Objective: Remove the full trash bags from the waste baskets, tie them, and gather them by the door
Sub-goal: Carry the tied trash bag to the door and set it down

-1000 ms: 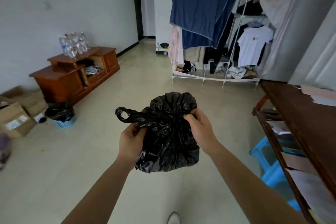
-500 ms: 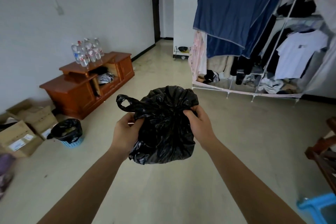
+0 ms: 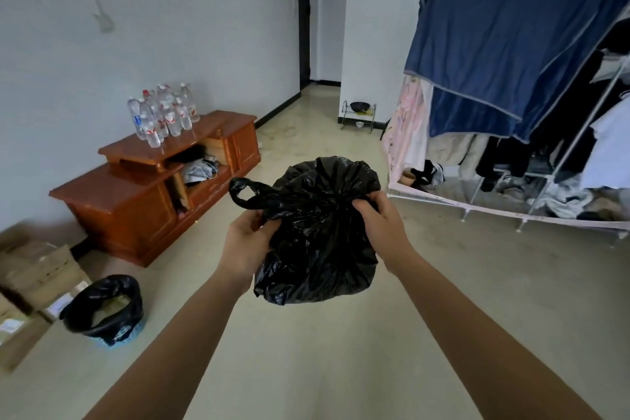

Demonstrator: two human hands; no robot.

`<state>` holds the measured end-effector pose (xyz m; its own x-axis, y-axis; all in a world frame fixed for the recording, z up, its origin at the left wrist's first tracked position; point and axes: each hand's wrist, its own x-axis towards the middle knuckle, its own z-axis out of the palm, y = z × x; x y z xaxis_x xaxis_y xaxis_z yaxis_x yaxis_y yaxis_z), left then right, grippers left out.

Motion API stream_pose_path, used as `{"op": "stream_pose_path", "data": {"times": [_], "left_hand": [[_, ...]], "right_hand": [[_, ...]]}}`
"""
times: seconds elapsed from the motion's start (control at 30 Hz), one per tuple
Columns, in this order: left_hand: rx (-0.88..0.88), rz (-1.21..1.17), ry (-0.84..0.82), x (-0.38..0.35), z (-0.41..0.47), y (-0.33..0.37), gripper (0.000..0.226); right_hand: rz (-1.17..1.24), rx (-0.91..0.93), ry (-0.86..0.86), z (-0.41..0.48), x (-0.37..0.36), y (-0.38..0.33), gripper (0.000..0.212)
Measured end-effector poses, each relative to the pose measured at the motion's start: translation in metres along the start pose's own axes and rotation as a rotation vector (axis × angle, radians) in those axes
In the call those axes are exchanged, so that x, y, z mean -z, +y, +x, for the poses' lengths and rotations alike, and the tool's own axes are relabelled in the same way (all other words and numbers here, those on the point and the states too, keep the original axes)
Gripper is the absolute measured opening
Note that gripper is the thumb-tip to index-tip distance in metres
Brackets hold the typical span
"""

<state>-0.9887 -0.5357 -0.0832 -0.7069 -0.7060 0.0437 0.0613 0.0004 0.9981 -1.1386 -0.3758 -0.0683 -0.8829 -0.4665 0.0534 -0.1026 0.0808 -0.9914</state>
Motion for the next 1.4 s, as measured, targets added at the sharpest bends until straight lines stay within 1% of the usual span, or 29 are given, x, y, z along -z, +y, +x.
{"op": "stream_pose_path", "data": {"times": [0.13,0.3,0.4,0.5,0.57,0.77,0.83,0.9,1.07,1.17,1.23,1.33,1.4], "left_hand": [[0.032,-0.003,-0.054,0.003,0.112,0.000,0.021],[0.030,0.012,-0.139,-0.013,0.246,-0.019,0.036],[0.024,0.038,-0.105,-0.034,0.347,-0.034,0.040],[0.032,0.082,-0.001,-0.056,0.456,-0.044,0.033],[0.041,0.104,0.064,-0.061,0.534,-0.044,0.034],[0.017,0.116,0.118,-0.045,0.716,-0.036,0.035],[0.018,0.106,0.137,-0.040,0.772,-0.041,0.030],[-0.006,0.104,0.142,-0.034,0.838,-0.052,0.020],[-0.041,0.099,0.138,-0.012,1.006,-0.071,0.013],[-0.046,0.100,0.116,-0.001,1.104,-0.066,0.011],[-0.038,0.108,0.109,0.001,1.175,-0.062,0.014],[-0.019,0.101,0.057,-0.005,1.267,-0.060,0.019],[-0.002,0.105,0.035,-0.013,1.323,-0.067,0.018]], "right_hand": [[-0.024,-0.011,0.035,0.103,-0.037,-0.002,0.009],[-0.022,0.000,0.048,0.238,-0.071,0.023,0.007],[-0.007,-0.001,0.041,0.337,-0.088,0.043,0.010],[0.013,0.000,0.025,0.442,-0.101,0.053,0.009],[0.014,-0.019,-0.007,0.519,-0.117,0.052,0.009],[0.029,-0.036,-0.080,0.700,-0.180,0.038,0.015],[0.024,-0.045,-0.102,0.754,-0.203,0.039,0.015],[0.015,-0.035,-0.123,0.818,-0.229,0.044,0.015],[0.005,0.014,-0.115,0.968,-0.301,0.050,0.011],[0.007,0.014,-0.103,1.049,-0.338,0.043,0.011],[0.004,0.017,-0.086,1.109,-0.357,0.034,0.010],[0.001,0.008,-0.044,1.192,-0.375,0.028,0.010],[0.001,-0.003,-0.016,1.245,-0.385,0.032,0.011]]}}
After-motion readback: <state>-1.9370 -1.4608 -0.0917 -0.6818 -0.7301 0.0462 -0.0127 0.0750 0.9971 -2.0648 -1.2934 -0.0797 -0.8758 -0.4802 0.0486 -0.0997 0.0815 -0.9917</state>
